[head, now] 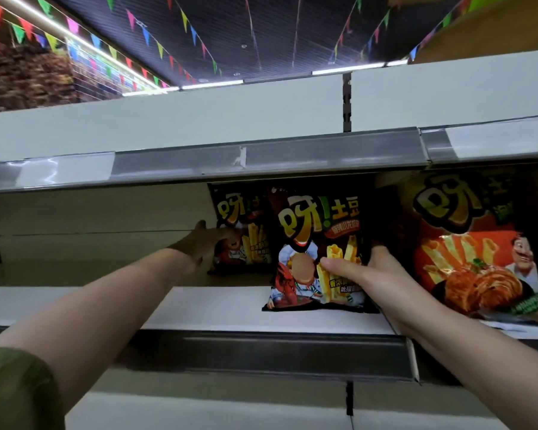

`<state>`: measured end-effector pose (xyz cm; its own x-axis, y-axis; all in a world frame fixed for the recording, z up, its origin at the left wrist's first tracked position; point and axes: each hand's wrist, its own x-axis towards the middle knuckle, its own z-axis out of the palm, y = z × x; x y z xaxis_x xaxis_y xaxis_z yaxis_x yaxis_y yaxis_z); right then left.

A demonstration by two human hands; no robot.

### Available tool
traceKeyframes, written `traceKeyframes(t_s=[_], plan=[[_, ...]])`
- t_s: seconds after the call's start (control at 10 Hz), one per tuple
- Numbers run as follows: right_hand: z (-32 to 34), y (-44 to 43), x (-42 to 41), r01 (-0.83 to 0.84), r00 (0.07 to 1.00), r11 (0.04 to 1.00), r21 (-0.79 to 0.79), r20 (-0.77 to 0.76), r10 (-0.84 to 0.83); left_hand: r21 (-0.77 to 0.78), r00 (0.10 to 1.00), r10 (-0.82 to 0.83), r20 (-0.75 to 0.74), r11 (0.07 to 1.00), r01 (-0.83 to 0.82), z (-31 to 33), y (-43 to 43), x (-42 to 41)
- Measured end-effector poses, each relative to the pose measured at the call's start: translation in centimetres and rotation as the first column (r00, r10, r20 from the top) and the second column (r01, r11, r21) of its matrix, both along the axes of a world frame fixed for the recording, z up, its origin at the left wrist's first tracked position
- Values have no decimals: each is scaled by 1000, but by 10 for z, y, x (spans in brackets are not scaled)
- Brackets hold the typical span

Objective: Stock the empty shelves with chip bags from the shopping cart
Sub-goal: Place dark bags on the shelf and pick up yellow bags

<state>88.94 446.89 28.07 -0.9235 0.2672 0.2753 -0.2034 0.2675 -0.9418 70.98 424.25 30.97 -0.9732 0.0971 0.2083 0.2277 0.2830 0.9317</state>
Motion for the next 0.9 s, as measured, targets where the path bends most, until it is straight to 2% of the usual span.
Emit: traceKeyframes(t_s=[0.1, 0.2, 0.3, 0.4, 0.5, 0.6, 0.7, 0.8, 0.9], plan=[[2, -14, 27, 274, 956, 904, 328, -195, -219, 52, 991, 132, -30, 990, -131, -2, -1, 70], [0, -32, 47, 344, 884, 860, 377, -440, -161, 53, 977, 192, -94, 981, -188, -10, 2, 106], [-8, -70, 60, 214, 790, 921, 326, -612, 33, 85, 931, 238, -276, 971, -223, -26, -3, 174], [-15, -105, 62, 103, 759, 951, 292, -641, 115, 144, 924, 274, -265, 959, -243, -41, -21, 208], [-30, -168, 74, -161, 775, 946, 282, -557, 298, 215, 902, 390, -182, 911, -351, -69, -69, 261], [-43, -215, 83, -331, 760, 892, 306, -474, 445, 226, 861, 497, -104, 855, -466, -94, -111, 290], [-63, -278, 94, -475, 674, 790, 388, -417, 610, 226, 782, 623, 3, 761, -607, -128, -168, 326], [-82, -321, 103, -557, 630, 706, 437, -332, 702, 226, 713, 699, 57, 687, -691, -149, -205, 348], [-116, -388, 120, -683, 550, 571, 456, -193, 812, 219, 584, 798, 152, 549, -807, -177, -261, 387]])
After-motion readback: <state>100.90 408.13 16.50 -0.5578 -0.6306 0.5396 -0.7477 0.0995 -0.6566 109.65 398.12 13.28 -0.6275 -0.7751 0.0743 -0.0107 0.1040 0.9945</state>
